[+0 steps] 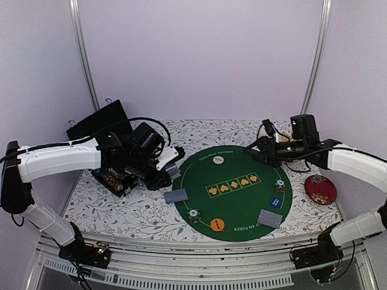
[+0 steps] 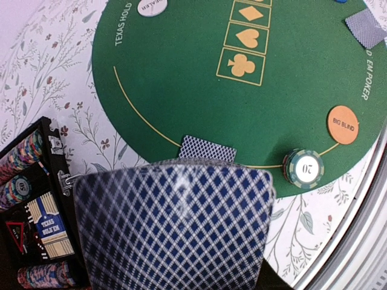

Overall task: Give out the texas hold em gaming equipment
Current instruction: Pick up the poker card from the face-down deck piles.

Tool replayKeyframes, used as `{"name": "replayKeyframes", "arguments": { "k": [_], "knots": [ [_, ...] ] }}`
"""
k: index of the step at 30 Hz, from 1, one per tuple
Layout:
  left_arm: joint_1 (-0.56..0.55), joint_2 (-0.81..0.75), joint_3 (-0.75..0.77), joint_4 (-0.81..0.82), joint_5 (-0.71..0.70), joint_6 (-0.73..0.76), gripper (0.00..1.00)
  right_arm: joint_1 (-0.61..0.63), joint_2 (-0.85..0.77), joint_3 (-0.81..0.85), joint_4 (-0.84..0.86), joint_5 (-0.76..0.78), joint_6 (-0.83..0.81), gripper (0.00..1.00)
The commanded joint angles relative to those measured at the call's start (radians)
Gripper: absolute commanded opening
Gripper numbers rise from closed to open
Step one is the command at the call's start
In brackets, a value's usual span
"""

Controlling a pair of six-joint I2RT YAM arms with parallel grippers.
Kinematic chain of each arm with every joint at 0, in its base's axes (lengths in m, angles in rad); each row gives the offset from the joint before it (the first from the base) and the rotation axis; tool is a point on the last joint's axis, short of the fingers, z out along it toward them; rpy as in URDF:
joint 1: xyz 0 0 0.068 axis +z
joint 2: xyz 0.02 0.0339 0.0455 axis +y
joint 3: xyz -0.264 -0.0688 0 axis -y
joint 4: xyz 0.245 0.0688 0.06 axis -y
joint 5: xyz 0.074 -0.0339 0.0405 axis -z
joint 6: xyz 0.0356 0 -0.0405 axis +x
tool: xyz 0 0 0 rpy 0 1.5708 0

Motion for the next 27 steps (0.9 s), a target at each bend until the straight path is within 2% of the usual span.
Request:
{"name": "replayKeyframes", "arguments": {
  "k": [1, 3, 7, 11, 18, 27],
  "knots": [
    [-0.001, 0.013, 0.047, -0.010, 0.006, 0.005, 0.44, 0.064, 0.220, 0.140, 0.372, -0.283, -0.031, 0.89],
    [-0.003, 0.016, 0.055, -0.013, 0.017, 0.004, 0.44, 0.105, 0.324, 0.239, 0.359, -0.296, -0.109, 0.89],
    [-0.005, 0.020, 0.062, -0.017, 0.025, 0.002, 0.44, 0.177, 0.536, 0.440, 0.358, -0.436, -0.169, 0.89],
    [-0.007, 0.032, 0.071, -0.022, 0.026, 0.000, 0.44, 0.231, 0.664, 0.538, 0.341, -0.476, -0.211, 0.89],
    [-0.009, 0.049, 0.081, -0.029, 0.034, 0.004, 0.43, 0.293, 0.804, 0.620, 0.395, -0.529, -0.193, 0.89],
    [-0.008, 0.050, 0.076, -0.024, 0.037, 0.005, 0.43, 0.321, 0.927, 0.658, 0.550, -0.580, -0.046, 0.89]
  ]
}}
